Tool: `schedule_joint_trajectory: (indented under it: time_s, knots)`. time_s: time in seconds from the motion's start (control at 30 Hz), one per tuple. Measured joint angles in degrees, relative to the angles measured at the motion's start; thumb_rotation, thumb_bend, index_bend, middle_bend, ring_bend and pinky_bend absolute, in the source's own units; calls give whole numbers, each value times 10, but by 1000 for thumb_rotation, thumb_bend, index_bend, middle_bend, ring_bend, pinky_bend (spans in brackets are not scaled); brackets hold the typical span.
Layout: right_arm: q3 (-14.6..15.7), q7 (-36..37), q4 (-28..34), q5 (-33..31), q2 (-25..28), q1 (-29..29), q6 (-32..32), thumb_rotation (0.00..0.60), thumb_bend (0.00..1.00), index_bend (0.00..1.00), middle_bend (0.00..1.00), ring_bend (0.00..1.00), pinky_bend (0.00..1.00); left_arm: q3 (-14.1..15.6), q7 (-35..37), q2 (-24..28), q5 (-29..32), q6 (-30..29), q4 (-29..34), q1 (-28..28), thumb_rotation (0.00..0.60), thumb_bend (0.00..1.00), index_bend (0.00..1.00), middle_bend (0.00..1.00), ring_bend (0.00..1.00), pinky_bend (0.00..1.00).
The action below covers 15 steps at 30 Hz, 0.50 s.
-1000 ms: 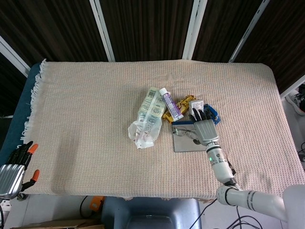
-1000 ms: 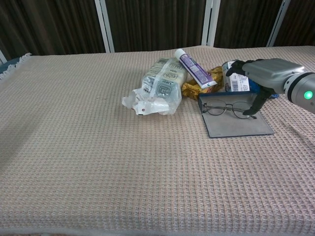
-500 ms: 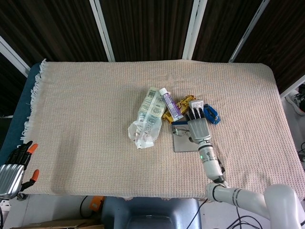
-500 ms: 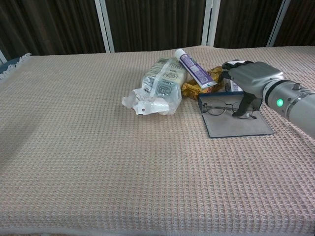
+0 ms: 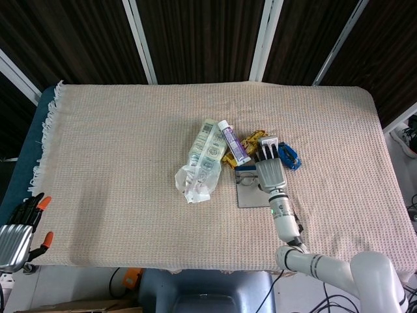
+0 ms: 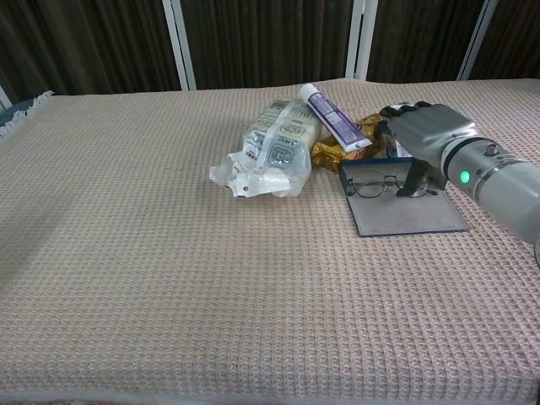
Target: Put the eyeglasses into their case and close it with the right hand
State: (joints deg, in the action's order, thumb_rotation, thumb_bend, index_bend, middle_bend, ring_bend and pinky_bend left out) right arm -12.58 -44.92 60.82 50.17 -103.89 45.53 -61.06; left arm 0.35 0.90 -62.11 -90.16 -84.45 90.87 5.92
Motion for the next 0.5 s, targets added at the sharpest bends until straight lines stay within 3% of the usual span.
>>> schedule_joint_trajectory:
  time_s: [0.5]
  knots:
    - [-16,4,-70,24,-37,17,9,600,258,313,50,0,0,-2,1,1,5,4,-1,2,600,407,0,0,0,125]
